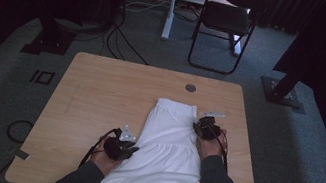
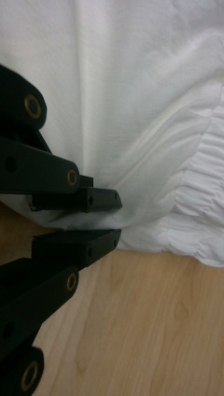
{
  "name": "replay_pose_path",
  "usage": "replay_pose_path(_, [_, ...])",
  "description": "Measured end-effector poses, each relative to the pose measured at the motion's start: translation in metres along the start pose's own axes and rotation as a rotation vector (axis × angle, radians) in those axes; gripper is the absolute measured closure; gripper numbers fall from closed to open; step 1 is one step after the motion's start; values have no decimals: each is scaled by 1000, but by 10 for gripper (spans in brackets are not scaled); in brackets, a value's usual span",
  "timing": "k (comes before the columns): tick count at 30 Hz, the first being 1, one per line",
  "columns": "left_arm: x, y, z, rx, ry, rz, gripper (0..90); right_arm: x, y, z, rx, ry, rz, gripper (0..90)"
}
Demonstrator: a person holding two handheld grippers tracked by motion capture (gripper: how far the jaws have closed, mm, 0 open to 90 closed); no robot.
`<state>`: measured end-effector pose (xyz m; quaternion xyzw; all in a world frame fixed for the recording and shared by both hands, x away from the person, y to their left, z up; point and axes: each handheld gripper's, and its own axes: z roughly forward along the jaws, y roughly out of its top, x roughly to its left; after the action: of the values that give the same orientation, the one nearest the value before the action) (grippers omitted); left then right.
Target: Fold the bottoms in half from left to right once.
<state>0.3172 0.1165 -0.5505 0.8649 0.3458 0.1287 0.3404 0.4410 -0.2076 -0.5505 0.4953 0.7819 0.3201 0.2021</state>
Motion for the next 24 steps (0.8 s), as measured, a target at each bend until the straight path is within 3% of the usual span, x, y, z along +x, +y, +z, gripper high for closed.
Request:
replay_pose_path(4, [-11,-12,-12,16,-16,7,776,11,-8,-7,-1,31,-3,814])
replay_pose_path(7, [-18,-21,-22,39,-51,15,778,18,-18,-13,-16,61,3,816])
replay_pose_path(9, [-20,-24,-28,53,-57,38,704,23,-23,-17,-25,71,-3,819])
replay_pose_path(12, [-13,-17,-39,-3,-38,37,581,25,-24,-17,-28,75,-1,823])
replay_pose_path(14, [-4,-4,-45,-66,8,20,506,25,-22,-16,-28,79,7,824])
replay_pose_path(15, [-4,-4,-45,-66,8,20,497,25,-22,-16,-28,79,7,824])
replay_pose_path(16, [13,17,-44,-132,40,-13,497,25,-22,-15,-26,79,7,825])
replay_pose_path(17, [19,27,-39,-146,46,-33,450,26,-21,-14,-30,75,0,829])
replay_pose_path(19, [30,44,-25,-168,48,-50,438,26,-21,-13,-36,77,2,832])
replay_pose_path(21, [34,59,-5,-162,68,-13,410,25,-21,-12,-39,82,7,834])
replay_pose_path(22, [34,59,-5,-162,68,-13,400,25,-21,-12,-39,82,7,834])
replay_pose_path(24, [38,73,21,-129,70,-18,385,25,-21,-12,-39,86,9,834])
